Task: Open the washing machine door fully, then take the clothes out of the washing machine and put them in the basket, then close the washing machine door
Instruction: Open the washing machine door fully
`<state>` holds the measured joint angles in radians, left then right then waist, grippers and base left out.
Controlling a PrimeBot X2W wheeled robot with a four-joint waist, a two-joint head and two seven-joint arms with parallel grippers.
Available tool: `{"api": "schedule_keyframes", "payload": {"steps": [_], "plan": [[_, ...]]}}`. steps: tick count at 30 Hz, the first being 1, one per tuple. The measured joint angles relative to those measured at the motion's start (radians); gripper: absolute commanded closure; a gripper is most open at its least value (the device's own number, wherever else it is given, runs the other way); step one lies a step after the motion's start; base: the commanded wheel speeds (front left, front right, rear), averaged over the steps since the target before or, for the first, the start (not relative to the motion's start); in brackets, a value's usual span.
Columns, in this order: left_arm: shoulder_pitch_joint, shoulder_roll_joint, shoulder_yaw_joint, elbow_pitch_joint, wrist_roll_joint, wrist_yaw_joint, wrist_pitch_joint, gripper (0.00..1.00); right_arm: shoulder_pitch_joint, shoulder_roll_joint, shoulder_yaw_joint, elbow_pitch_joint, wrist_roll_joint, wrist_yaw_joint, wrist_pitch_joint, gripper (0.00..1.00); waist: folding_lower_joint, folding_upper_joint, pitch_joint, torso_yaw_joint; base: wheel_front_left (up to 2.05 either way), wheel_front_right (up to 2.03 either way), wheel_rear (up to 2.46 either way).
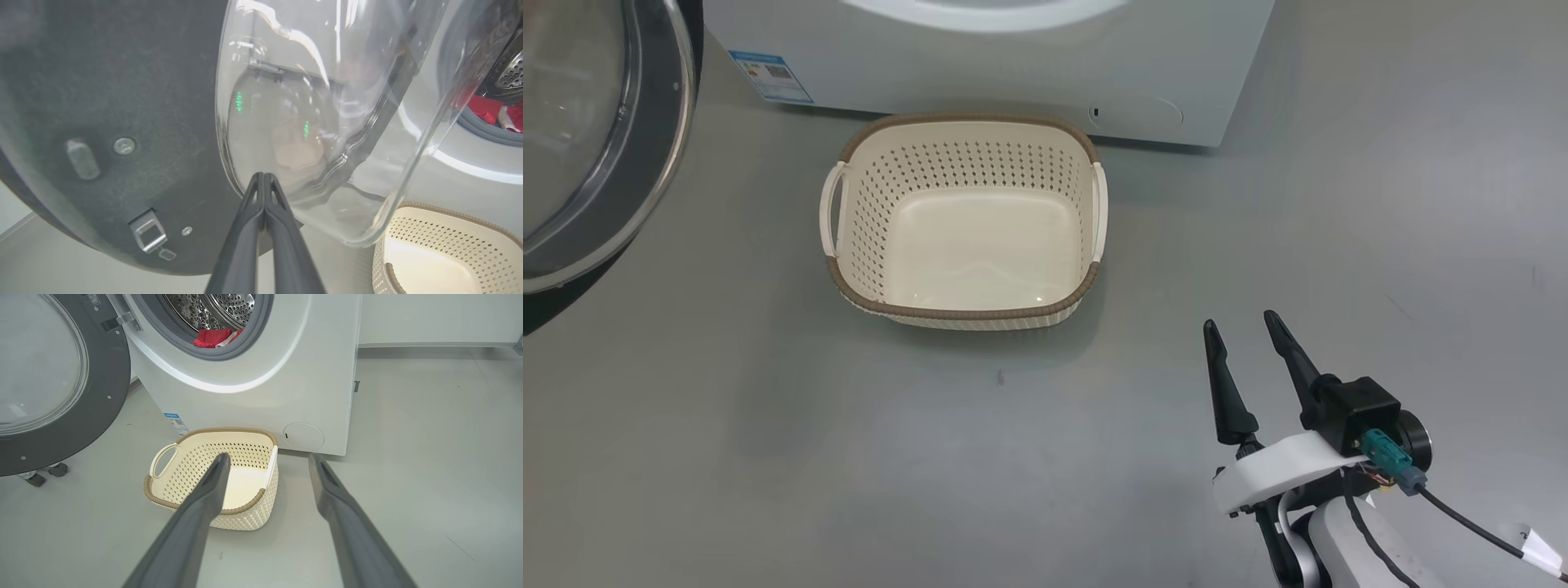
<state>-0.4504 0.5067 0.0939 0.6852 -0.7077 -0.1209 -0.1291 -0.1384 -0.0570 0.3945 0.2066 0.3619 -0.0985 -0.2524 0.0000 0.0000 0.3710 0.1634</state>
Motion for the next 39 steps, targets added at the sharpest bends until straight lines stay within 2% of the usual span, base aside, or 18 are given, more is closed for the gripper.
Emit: {"api": "schedule_keyframes", "payload": {"steps": [8, 12, 15, 26, 39], "plan": [[0.037, -0.050, -0.113, -0.038, 0.041, 0.000, -0.029, 1.00, 0.006, 0.000, -0.051, -0.005, 0.033, 0.005, 0.000, 0.00, 0.0000, 0.0000, -0.088, 0.002, 0.00, 0.00, 0.00], [0.090, -0.075, -0.167, -0.058, 0.051, 0.000, -0.035, 1.00, 0.030, 0.002, -0.101, -0.045, 0.123, 0.010, -0.001, 0.00, 0.0000, 0.0000, -0.139, -0.002, 0.00, 0.00, 0.00], [0.126, -0.094, -0.194, -0.072, 0.051, 0.000, -0.041, 1.00, 0.056, 0.003, -0.124, -0.047, 0.131, 0.019, -0.001, 0.00, 0.0000, 0.0000, -0.179, -0.007, 0.00, 0.00, 0.00], [0.250, -0.140, -0.231, -0.121, 0.064, 0.000, -0.068, 1.00, 0.154, 0.007, -0.170, -0.051, 0.131, 0.056, -0.001, 0.00, -0.0001, 0.0000, -0.311, -0.032, 0.00, 0.00, 0.00], [0.341, -0.203, -0.245, -0.250, 0.075, 0.000, -0.102, 1.00, 0.193, 0.001, -0.198, -0.136, 0.125, 0.067, -0.001, 0.00, -0.0001, 0.0000, -0.376, -0.095, 0.00, 0.00, 0.00]]}}
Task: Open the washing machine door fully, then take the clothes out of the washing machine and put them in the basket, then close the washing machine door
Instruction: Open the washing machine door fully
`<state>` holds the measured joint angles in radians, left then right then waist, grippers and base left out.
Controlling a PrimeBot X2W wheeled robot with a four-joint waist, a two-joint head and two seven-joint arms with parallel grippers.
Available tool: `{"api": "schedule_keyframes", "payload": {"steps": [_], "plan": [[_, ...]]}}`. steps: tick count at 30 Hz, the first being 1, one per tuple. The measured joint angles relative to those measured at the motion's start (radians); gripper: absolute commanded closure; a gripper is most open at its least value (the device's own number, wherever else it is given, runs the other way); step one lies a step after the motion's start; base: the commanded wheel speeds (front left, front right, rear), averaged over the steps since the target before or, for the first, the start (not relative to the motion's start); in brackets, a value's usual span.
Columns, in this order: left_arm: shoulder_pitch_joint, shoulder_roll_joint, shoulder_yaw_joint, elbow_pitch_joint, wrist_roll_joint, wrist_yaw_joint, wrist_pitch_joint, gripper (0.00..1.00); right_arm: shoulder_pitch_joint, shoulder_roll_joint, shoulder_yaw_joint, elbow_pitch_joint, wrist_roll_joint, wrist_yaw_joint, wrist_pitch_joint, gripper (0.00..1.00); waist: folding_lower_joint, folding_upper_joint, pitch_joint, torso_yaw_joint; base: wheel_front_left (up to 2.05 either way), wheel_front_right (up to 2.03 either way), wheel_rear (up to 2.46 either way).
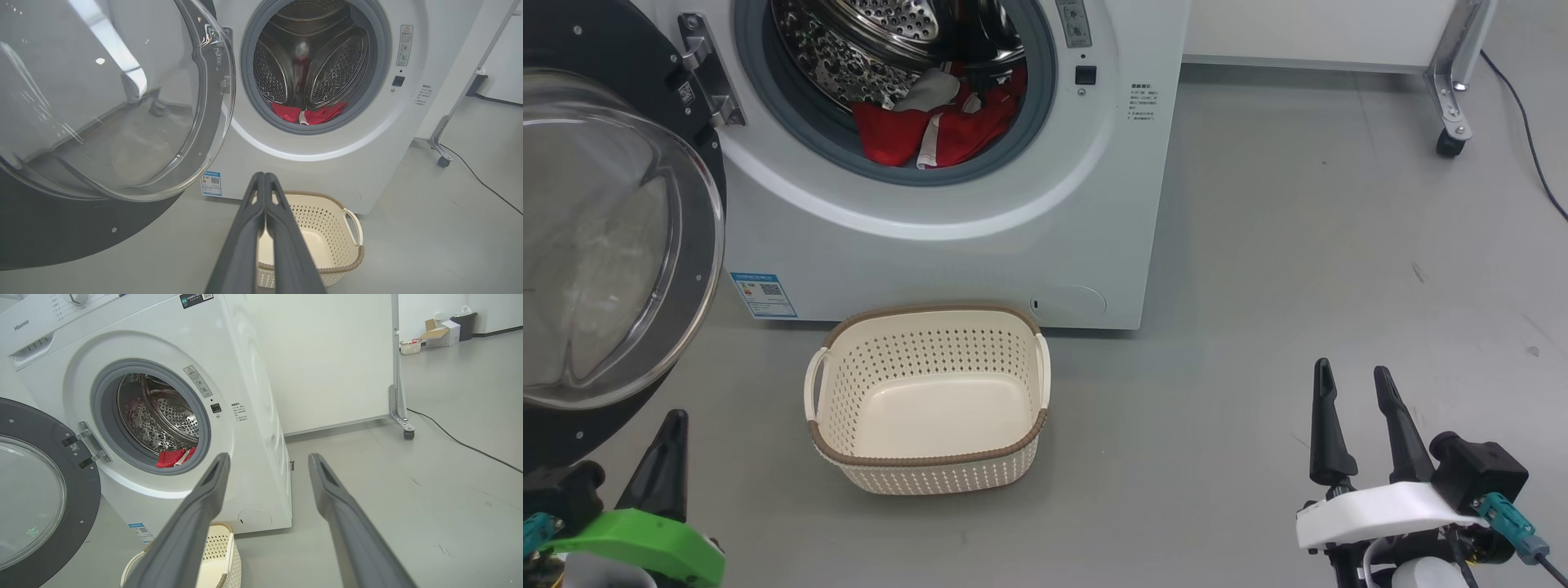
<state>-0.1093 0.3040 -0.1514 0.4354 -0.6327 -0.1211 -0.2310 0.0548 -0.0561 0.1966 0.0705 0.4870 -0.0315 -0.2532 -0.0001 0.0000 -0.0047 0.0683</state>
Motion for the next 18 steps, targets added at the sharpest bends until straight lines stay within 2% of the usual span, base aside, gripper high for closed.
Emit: {"api": "schedule_keyframes", "payload": {"steps": [10, 18], "plan": [[0.037, -0.017, -0.002, -0.090, 0.010, 0.000, -0.009, 1.00, 0.032, 0.001, -0.034, -0.039, -0.008, -0.001, 0.000, 0.00, 0.0000, 0.0000, 0.012, -0.026, 0.00, 0.00, 0.00], [0.079, -0.048, 0.006, -0.136, 0.014, 0.000, -0.017, 1.00, 0.045, -0.015, -0.022, -0.061, -0.078, 0.000, 0.000, 0.00, 0.0000, 0.0000, 0.010, -0.042, 0.00, 0.00, 0.00]]}}
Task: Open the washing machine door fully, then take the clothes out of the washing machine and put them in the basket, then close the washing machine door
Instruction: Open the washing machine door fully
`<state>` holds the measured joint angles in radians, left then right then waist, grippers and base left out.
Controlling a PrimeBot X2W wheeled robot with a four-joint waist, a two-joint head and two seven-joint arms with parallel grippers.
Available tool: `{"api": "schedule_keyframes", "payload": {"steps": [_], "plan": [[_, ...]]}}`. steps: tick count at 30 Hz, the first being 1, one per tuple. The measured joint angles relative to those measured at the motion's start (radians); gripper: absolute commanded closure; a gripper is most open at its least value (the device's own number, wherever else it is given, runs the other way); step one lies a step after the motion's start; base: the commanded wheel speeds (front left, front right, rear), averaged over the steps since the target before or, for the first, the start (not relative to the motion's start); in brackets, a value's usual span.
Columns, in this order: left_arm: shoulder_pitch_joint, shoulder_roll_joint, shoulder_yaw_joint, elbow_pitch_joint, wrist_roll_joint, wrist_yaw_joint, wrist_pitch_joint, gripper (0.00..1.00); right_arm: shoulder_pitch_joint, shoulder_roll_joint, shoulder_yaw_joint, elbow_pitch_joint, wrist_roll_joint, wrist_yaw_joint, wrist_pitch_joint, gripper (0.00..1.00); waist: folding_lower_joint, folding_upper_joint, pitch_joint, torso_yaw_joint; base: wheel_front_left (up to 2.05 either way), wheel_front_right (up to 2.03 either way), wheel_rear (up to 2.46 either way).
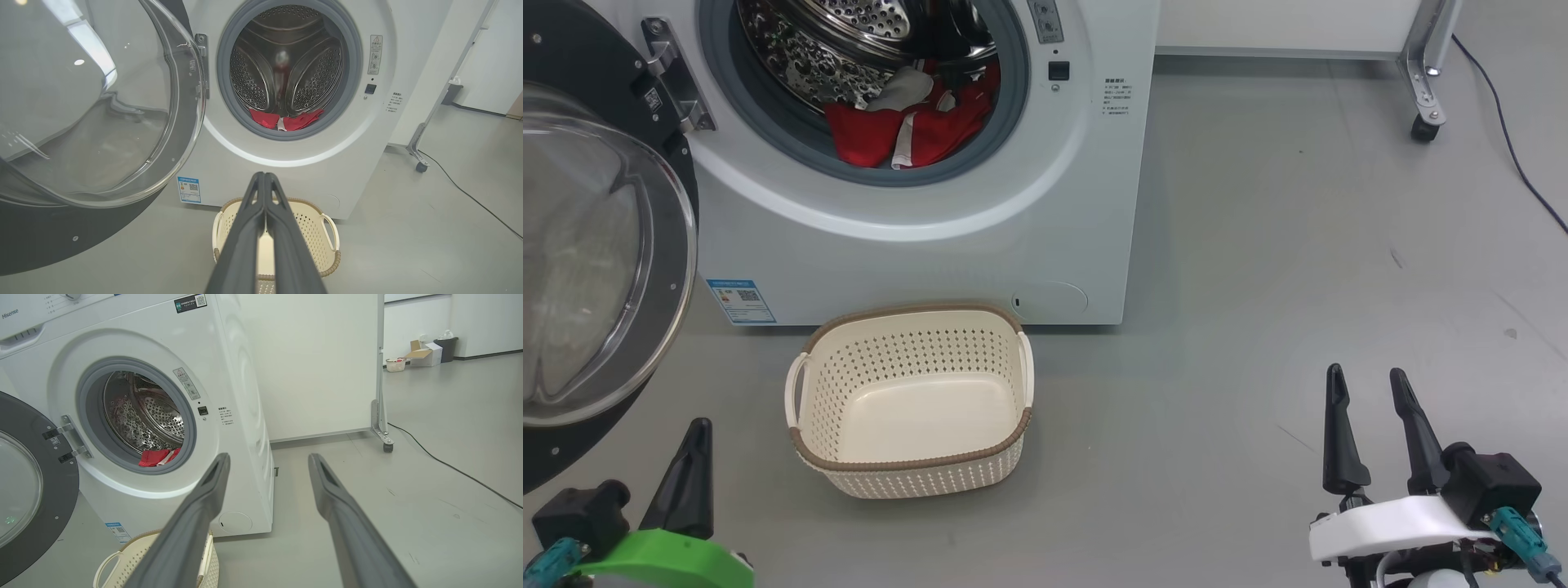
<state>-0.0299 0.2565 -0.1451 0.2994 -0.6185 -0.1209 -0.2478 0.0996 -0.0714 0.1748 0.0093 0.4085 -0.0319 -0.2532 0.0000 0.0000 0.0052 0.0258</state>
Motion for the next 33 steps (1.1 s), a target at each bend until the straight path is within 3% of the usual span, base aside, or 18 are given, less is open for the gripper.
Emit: {"api": "schedule_keyframes", "payload": {"steps": [2, 3, 4, 5, 33], "plan": [[0.009, -0.003, -0.003, -0.009, 0.001, 0.000, 0.000, 1.00, 0.009, 0.000, -0.001, -0.003, -0.004, 0.000, 0.000, 0.00, 0.0000, 0.0000, 0.000, -0.005, 0.00, 0.00, 0.00], [0.013, -0.006, -0.003, -0.013, 0.001, 0.000, 0.000, 0.94, 0.013, 0.000, -0.002, -0.004, -0.005, 0.000, 0.000, 0.00, 0.0000, 0.0000, -0.001, -0.006, 0.00, 0.00, 0.00], [0.016, -0.010, -0.003, -0.016, 0.002, 0.000, 0.000, 0.62, 0.016, 0.000, -0.002, -0.004, -0.006, 0.000, 0.000, 0.00, 0.0000, 0.0000, -0.001, -0.008, 0.00, 0.00, 0.00], [0.018, -0.014, -0.003, -0.019, 0.003, 0.000, 0.000, 0.00, 0.017, 0.001, -0.003, -0.004, -0.007, 0.000, 0.000, 0.00, 0.0000, 0.0000, -0.001, -0.010, 0.00, 0.00, 0.00], [0.057, -0.020, 0.009, -0.073, 0.013, 0.000, -0.001, 0.00, 0.037, 0.009, -0.017, -0.015, -0.016, -0.002, 0.000, 0.00, 0.0000, 0.0000, -0.001, -0.025, 0.00, 0.00, 0.00]]}}
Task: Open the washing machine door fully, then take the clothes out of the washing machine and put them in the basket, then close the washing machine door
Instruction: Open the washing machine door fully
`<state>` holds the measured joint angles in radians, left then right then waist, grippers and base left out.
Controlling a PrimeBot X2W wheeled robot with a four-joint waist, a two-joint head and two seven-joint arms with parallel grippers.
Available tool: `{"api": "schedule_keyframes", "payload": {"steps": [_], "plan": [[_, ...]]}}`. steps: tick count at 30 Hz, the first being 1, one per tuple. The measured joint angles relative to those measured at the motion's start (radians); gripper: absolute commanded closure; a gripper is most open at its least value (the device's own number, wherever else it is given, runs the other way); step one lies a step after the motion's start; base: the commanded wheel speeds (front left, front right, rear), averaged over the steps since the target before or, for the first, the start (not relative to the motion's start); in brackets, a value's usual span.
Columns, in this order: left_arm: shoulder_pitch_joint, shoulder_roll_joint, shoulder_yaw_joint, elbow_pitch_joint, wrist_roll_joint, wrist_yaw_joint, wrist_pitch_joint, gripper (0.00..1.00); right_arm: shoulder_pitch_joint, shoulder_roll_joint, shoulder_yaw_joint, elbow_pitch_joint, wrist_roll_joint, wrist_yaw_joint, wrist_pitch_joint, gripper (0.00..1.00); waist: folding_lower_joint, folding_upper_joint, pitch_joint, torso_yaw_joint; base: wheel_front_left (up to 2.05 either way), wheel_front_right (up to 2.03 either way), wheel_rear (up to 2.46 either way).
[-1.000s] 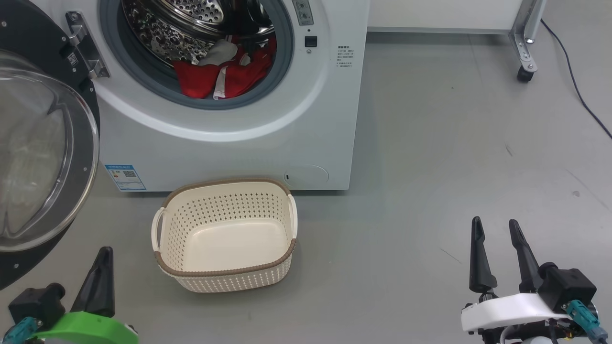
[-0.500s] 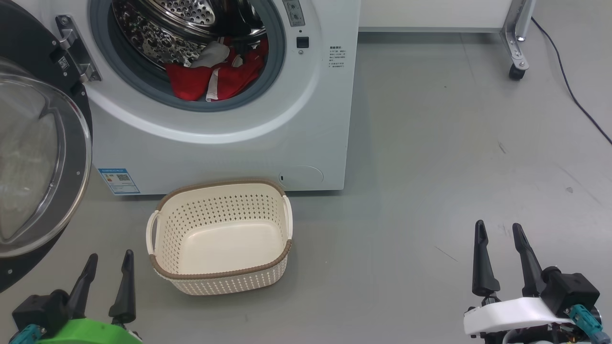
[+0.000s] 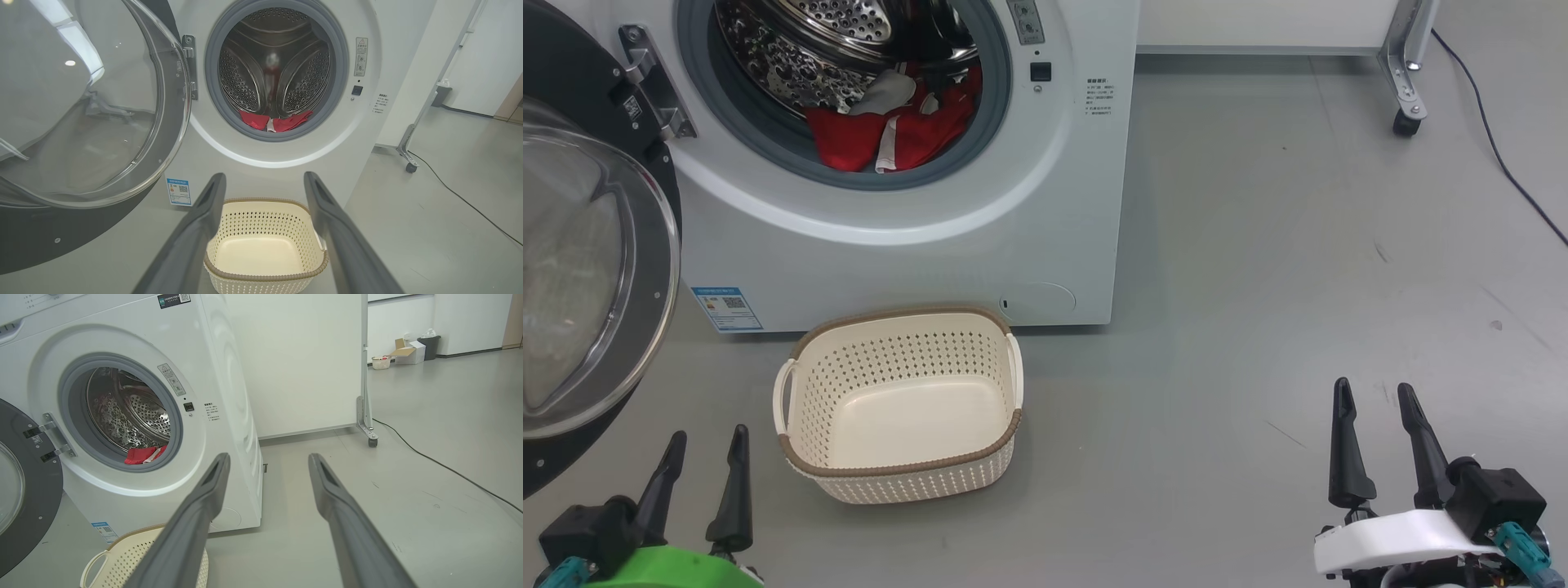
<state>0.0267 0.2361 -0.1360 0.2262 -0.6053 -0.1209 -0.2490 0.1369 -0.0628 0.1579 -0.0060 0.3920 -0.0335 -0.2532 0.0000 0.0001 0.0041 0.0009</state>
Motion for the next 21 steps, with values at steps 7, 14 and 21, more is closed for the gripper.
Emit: {"api": "schedule_keyframes", "payload": {"steps": [7, 14, 21], "plan": [[0.011, -0.004, 0.001, -0.009, 0.000, 0.000, 0.000, 0.00, 0.000, 0.001, 0.000, 0.000, -0.007, 0.000, 0.000, 0.00, 0.0000, -0.0001, -0.003, -0.001, 0.00, 0.00, 0.00], [0.017, -0.006, -0.001, -0.016, 0.000, 0.000, 0.000, 0.00, 0.001, 0.001, 0.000, 0.000, -0.007, 0.002, 0.000, 0.00, 0.0000, -0.0001, -0.004, -0.003, 0.00, 0.00, 0.00], [0.021, -0.005, -0.009, -0.031, -0.001, 0.000, 0.000, 0.00, 0.006, 0.001, 0.002, 0.001, -0.007, 0.005, 0.000, 0.00, 0.0000, 0.0000, 0.000, -0.004, 0.01, -0.02, 0.02]]}}
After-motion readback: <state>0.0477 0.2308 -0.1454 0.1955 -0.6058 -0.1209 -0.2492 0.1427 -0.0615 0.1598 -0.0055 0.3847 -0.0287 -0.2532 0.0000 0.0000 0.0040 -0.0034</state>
